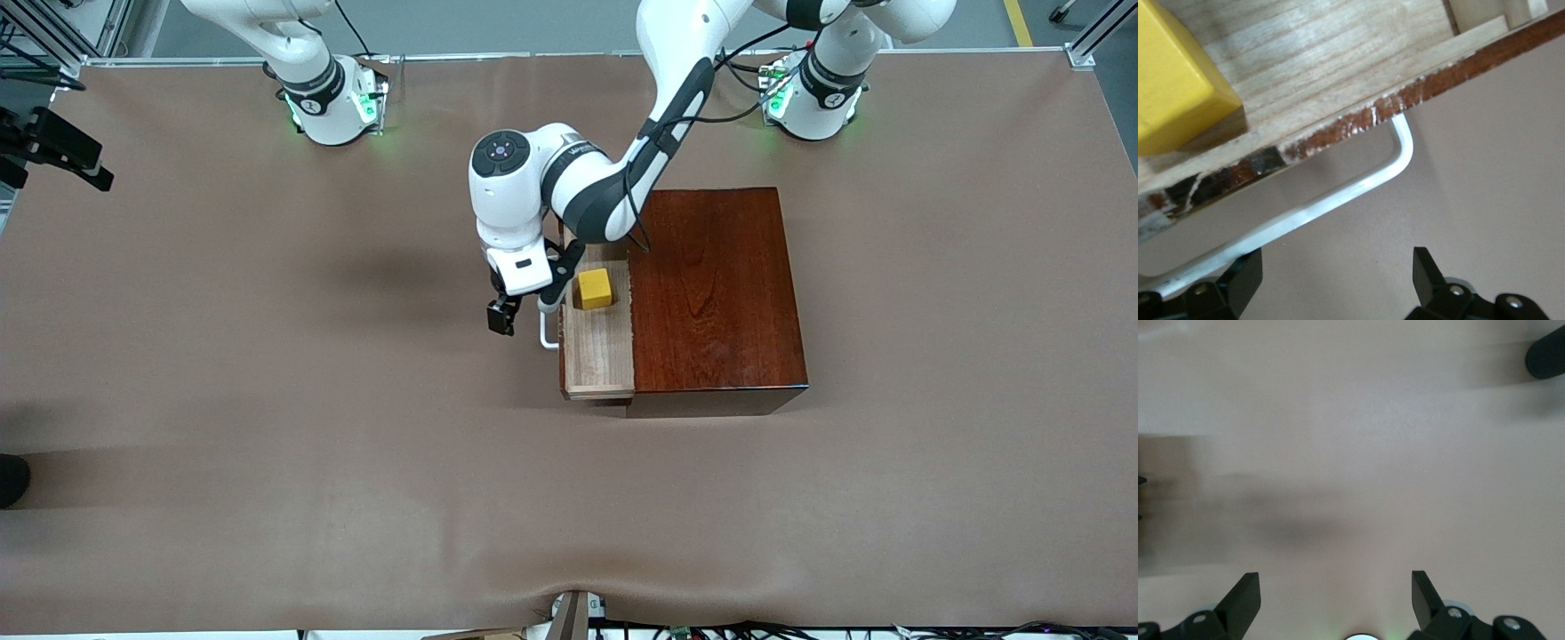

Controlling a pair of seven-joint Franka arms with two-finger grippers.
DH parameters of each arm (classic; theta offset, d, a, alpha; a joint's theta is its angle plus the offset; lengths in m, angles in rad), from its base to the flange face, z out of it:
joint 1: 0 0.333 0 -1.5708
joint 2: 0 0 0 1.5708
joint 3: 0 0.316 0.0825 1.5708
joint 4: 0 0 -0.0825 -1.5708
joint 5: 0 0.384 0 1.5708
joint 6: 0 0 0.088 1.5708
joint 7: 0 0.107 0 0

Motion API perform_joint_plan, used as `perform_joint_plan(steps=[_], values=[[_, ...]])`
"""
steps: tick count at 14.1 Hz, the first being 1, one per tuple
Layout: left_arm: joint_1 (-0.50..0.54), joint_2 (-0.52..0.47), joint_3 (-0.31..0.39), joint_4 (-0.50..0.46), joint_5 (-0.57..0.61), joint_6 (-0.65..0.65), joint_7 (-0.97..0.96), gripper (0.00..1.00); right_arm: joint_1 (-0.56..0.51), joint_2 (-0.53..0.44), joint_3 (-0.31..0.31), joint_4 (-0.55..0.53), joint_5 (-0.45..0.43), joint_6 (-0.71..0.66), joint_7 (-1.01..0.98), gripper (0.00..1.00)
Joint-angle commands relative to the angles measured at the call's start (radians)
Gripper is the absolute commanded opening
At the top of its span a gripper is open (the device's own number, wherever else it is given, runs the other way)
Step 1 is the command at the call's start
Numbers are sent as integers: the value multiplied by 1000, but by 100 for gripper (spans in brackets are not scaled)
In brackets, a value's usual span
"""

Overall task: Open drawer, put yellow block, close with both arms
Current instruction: 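Lower the left gripper to the drawer front beside the handle, then push the drawer shut into the cabinet with the left gripper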

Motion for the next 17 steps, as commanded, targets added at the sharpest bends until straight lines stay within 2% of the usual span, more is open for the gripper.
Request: perform_joint_plan(steps=[1,10,15,17], values=[[17,-2,9,9,19,-51,7,100,3,0,0,14,-10,-2,-5,100],[49,-8,9,8,21,-237,84,100,20,17,0,11,-20,-5,-1,100],[62,-8,10,3,36,-326,116,100,-4,87,-6,3,-19,-10,-2,100],[63,-8,9,0,36,-340,125,100,-16,88,-6,-7,-16,-8,-1,100]])
